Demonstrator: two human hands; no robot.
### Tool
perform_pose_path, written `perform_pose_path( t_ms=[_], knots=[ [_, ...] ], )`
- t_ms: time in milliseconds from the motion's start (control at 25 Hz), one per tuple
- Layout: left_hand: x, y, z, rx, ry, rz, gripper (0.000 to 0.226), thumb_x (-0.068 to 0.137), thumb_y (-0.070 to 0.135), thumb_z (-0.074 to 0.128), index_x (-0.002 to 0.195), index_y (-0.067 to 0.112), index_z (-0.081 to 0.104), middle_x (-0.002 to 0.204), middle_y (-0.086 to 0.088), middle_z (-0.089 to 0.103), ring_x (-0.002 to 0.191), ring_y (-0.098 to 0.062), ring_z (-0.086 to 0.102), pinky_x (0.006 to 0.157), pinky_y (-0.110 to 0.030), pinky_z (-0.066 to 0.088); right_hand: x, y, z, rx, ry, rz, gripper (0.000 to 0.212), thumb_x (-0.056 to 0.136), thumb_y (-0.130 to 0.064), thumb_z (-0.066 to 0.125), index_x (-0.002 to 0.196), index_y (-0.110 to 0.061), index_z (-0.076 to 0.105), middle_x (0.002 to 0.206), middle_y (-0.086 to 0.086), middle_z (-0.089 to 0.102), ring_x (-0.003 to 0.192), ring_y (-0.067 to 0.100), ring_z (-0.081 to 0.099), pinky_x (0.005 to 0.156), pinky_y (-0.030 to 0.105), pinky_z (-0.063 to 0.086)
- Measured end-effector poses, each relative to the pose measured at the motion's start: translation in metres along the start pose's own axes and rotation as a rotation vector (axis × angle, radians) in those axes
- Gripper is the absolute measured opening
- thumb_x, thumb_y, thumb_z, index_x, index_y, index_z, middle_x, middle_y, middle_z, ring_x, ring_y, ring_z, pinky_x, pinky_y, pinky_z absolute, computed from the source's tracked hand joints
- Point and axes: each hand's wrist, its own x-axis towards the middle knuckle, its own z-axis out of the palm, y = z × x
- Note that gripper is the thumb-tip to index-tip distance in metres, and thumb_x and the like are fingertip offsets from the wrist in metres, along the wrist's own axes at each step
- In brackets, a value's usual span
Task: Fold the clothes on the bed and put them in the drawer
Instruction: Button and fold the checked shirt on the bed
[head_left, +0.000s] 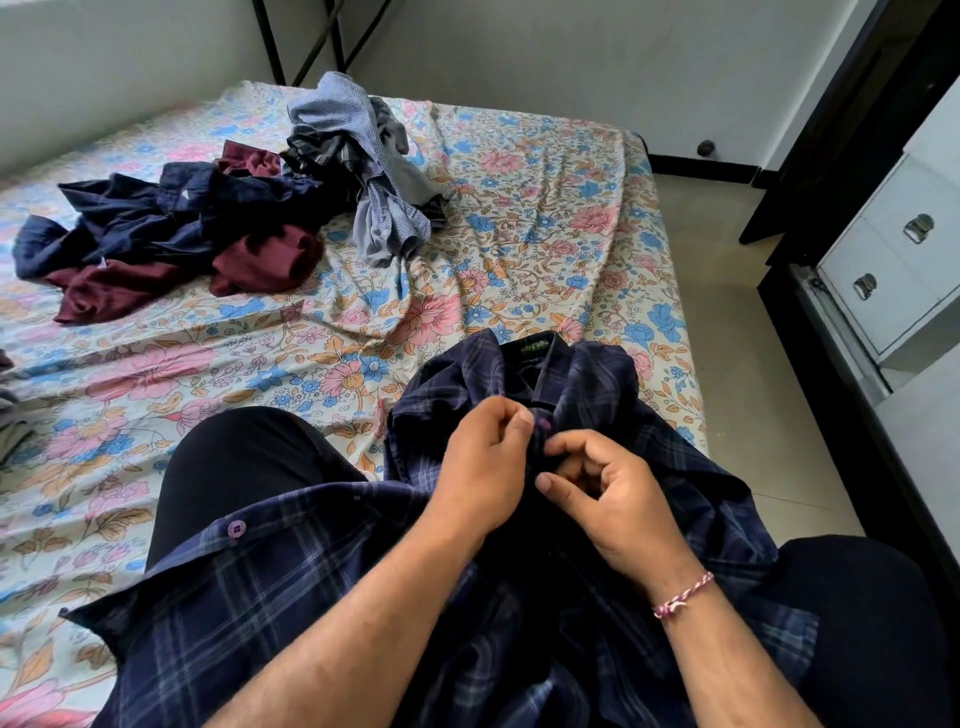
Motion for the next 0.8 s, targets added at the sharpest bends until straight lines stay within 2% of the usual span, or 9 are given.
perform_pose_path(
  t_ms=[120, 200, 280, 400, 480, 560, 680, 720, 800],
  knots=[
    [0.021, 0.026, -0.044, 0.527, -0.342, 0.172, 0.03, 0.094, 0.049, 0.072, 0.08, 0.024, 0.068, 0.06, 0.01, 0.06, 0.053, -0.003, 0.05, 0.055, -0.026, 0.04, 0.0, -0.002, -0.017, -0.11, 0.075, -0.002, 0.015, 0.086, -0.018, 0.083, 0.076, -0.022, 0.073, 0.066, -0.002, 0.066, 0.062, 0.004, 0.054, 0.062, 0.019, 0.045],
    [0.041, 0.044, -0.075, 0.641, -0.618, 0.216, 0.027, 0.09, 0.049, 0.078, 0.083, 0.024, 0.073, 0.058, 0.017, 0.06, 0.051, 0.001, 0.05, 0.053, -0.016, 0.038, 0.002, -0.007, -0.033, -0.113, 0.066, 0.033, 0.018, 0.083, -0.026, 0.084, 0.07, -0.021, 0.073, 0.064, 0.001, 0.065, 0.06, 0.006, 0.054, 0.061, 0.02, 0.045],
    [0.061, 0.057, -0.101, 0.663, -0.842, 0.25, 0.015, 0.092, 0.036, 0.078, 0.092, 0.021, 0.076, 0.065, 0.023, 0.064, 0.058, 0.005, 0.053, 0.059, -0.011, 0.04, 0.004, -0.013, -0.049, -0.147, -0.069, 0.069, 0.013, 0.082, -0.03, 0.082, 0.072, -0.025, 0.075, 0.073, 0.005, 0.071, 0.067, 0.011, 0.06, 0.067, 0.024, 0.05],
    [0.095, 0.061, -0.127, 0.56, -0.919, 0.218, 0.0, 0.094, 0.021, 0.077, 0.094, 0.021, 0.078, 0.082, 0.013, 0.075, 0.073, 0.0, 0.064, 0.071, -0.015, 0.047, 0.02, -0.025, -0.064, -0.145, -0.193, 0.098, 0.01, 0.084, -0.023, 0.08, 0.076, -0.027, 0.077, 0.08, 0.001, 0.075, 0.074, 0.009, 0.066, 0.073, 0.023, 0.053],
    [0.118, 0.062, -0.135, 0.549, -0.955, 0.12, 0.004, 0.09, 0.02, 0.08, 0.091, 0.017, 0.078, 0.08, 0.007, 0.075, 0.072, -0.003, 0.065, 0.07, -0.017, 0.048, 0.042, -0.03, -0.071, -0.245, -0.114, 0.092, 0.013, 0.085, -0.021, 0.081, 0.075, -0.026, 0.075, 0.077, -0.003, 0.074, 0.071, 0.005, 0.065, 0.071, 0.023, 0.053],
    [0.144, 0.07, -0.132, 0.587, -0.826, 0.095, 0.013, 0.086, 0.027, 0.082, 0.084, 0.014, 0.078, 0.074, 0.003, 0.071, 0.063, -0.006, 0.061, 0.064, -0.021, 0.047, 0.077, -0.038, -0.075, -0.397, 0.075, 0.07, 0.017, 0.087, -0.025, 0.081, 0.073, -0.025, 0.073, 0.072, -0.007, 0.072, 0.063, -0.002, 0.06, 0.068, 0.021, 0.049],
    [0.183, 0.101, -0.108, 0.533, -0.033, 0.301, 0.019, 0.085, 0.034, 0.086, 0.08, 0.017, 0.077, 0.073, 0.002, 0.071, 0.064, -0.012, 0.062, 0.066, -0.031, 0.052, 0.134, -0.068, -0.088, -0.464, 0.498, -0.032, 0.035, 0.081, -0.04, 0.086, 0.06, -0.023, 0.064, 0.054, -0.013, 0.06, 0.049, 0.001, 0.051, 0.055, 0.024, 0.043],
    [0.186, 0.118, -0.098, 0.446, 0.142, 0.362, 0.019, 0.083, 0.034, 0.086, 0.081, 0.018, 0.078, 0.073, 0.004, 0.07, 0.064, -0.01, 0.061, 0.067, -0.029, 0.052, 0.147, -0.081, -0.094, -0.484, 0.632, -0.102, 0.037, 0.08, -0.044, 0.085, 0.061, -0.021, 0.064, 0.054, -0.012, 0.06, 0.051, 0.003, 0.053, 0.055, 0.027, 0.045],
    [0.172, 0.141, -0.079, 0.316, 0.214, 0.425, 0.018, 0.082, 0.034, 0.086, 0.08, 0.018, 0.076, 0.068, 0.008, 0.067, 0.058, -0.003, 0.056, 0.061, -0.023, 0.046, 0.155, -0.101, -0.1, -0.51, 0.794, -0.241, 0.036, 0.082, -0.046, 0.083, 0.069, -0.016, 0.068, 0.063, -0.006, 0.065, 0.059, 0.014, 0.06, 0.059, 0.032, 0.05]
  ],
)
